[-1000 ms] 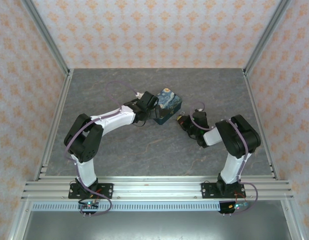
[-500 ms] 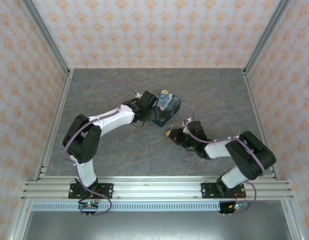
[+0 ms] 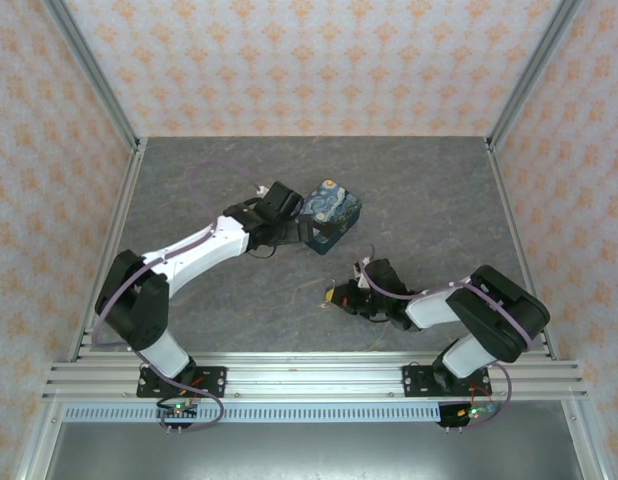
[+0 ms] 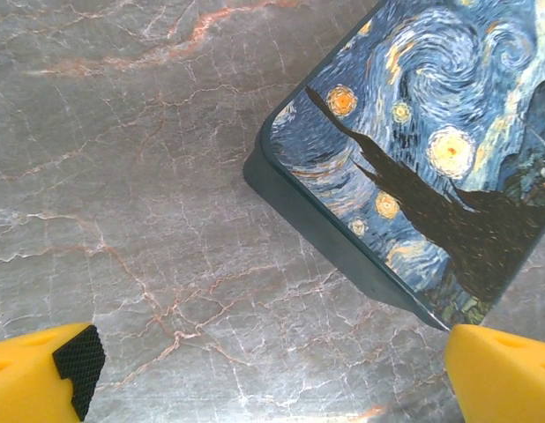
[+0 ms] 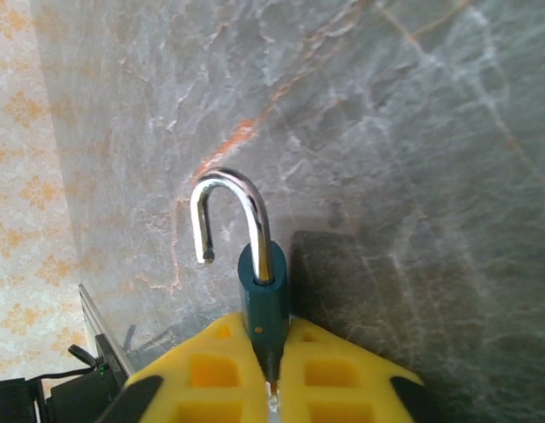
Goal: Unlock a padlock with a key
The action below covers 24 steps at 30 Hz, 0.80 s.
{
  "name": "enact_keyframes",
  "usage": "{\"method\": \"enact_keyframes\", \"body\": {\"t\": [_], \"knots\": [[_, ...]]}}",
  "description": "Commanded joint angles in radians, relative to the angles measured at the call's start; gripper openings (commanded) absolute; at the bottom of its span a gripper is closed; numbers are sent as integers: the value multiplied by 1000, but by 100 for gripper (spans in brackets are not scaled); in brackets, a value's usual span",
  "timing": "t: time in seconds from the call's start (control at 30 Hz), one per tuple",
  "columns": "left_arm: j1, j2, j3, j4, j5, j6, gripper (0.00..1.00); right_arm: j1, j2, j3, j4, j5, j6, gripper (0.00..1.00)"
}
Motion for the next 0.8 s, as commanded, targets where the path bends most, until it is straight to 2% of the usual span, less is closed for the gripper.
{"method": "enact_keyframes", "body": {"t": [0.0,0.23,0.37,0.47,0.53,0.57,0.67,0.77], "knots": [[-5,-46,-21,-50,-22,5,100,2,-42,5,-98,9,-16,22],[-4,-88,-22,-73,-21,6,100,-19,-163,-16,-233,35,-34,42],[-2,-120,-19,-91,-33,6,100,-53,-294,-42,-314,44,-35,60],[2,-150,-14,-116,-66,7,100,-101,-442,-35,-442,59,-50,73],[5,-172,-10,-144,-135,7,100,-145,-559,2,-564,70,-86,88],[8,-181,-10,-154,-168,9,100,-165,-598,25,-628,77,-110,98],[17,-222,-10,-183,-322,23,100,-255,-686,116,-801,115,-187,99],[28,-285,-54,-145,-492,67,100,-355,-688,229,-949,216,-260,99]]}}
